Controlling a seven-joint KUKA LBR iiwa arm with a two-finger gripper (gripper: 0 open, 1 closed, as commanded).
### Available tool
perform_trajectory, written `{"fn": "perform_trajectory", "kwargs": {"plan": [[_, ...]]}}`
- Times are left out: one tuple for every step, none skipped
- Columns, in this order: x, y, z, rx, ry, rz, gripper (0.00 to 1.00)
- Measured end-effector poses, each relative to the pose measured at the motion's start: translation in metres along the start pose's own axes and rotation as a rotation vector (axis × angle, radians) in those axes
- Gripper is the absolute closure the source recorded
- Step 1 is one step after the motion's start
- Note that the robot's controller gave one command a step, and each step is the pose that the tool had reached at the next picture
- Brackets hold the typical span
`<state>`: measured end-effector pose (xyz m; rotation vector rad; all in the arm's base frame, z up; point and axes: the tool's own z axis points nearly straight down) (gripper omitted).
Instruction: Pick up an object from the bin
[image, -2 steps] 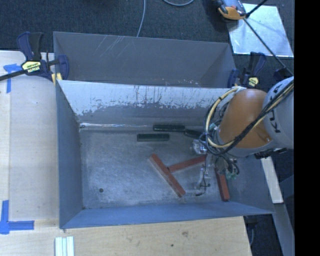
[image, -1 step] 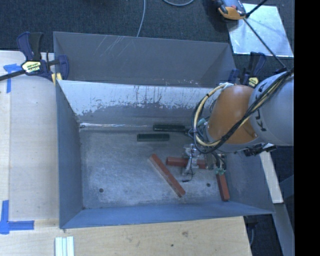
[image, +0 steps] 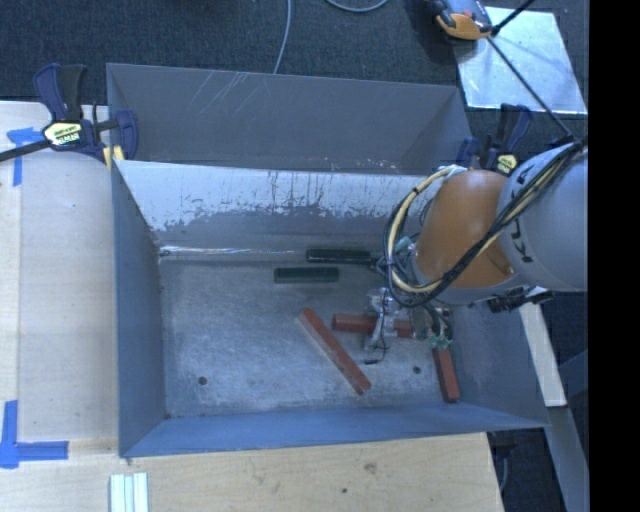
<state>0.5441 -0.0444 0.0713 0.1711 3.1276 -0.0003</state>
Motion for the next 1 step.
{"fn": "perform_trajectory", "kwargs": {"plan": [[-0.0133,0.0067,-0.1639,0.0,0.001,0.048,1.0]]}}
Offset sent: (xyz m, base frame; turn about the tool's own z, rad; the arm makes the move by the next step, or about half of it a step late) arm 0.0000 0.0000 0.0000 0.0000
